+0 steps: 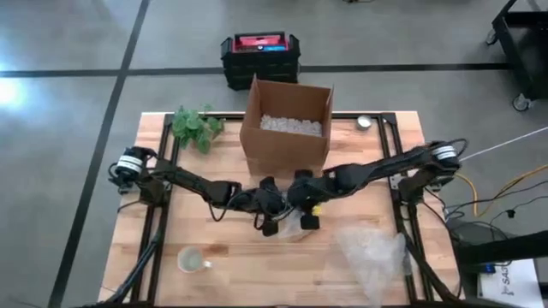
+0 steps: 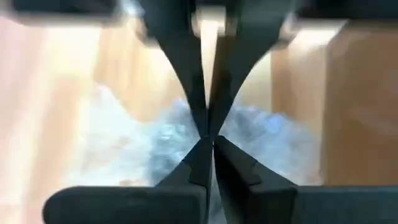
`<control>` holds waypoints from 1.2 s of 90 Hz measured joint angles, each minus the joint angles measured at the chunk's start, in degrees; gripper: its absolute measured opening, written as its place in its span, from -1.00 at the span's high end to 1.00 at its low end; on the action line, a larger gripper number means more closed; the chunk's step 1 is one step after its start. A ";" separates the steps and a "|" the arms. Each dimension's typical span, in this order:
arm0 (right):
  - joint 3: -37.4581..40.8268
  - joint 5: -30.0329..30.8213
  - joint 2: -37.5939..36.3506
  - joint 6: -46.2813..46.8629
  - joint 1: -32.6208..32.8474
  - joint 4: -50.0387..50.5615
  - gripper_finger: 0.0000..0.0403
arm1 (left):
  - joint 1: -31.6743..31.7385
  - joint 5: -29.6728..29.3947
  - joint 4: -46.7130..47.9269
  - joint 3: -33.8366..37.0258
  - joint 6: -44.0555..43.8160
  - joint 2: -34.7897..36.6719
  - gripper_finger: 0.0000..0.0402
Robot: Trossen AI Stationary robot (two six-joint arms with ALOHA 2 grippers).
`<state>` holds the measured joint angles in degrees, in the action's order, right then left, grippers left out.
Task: Wrap mug
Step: Wrap the blue cup in bubble wrap
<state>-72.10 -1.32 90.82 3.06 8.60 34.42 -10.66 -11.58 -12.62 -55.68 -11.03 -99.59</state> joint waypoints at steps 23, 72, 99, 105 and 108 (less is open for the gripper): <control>2.28 -3.68 1.85 -0.74 0.53 -4.20 0.99 | 0.00 0.03 -0.07 0.00 0.00 0.00 1.00; 1.27 -1.66 13.62 -1.37 -0.05 -5.65 0.99 | 0.00 0.13 0.36 -0.02 0.00 0.02 1.00; 1.54 1.18 -0.71 -1.64 -0.56 -2.67 0.99 | 0.02 0.14 0.67 -0.02 0.00 0.09 1.00; 2.11 3.46 -1.11 -1.74 -0.83 -3.52 0.99 | 0.02 0.14 0.65 -0.02 0.00 0.09 1.00; 2.34 4.07 -1.10 -1.79 -1.17 -3.67 0.99 | 0.02 0.14 0.68 -0.02 0.00 0.09 1.00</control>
<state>-69.77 2.75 89.72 1.28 7.43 30.75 -10.63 -11.44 -11.94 -55.70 -11.03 -99.50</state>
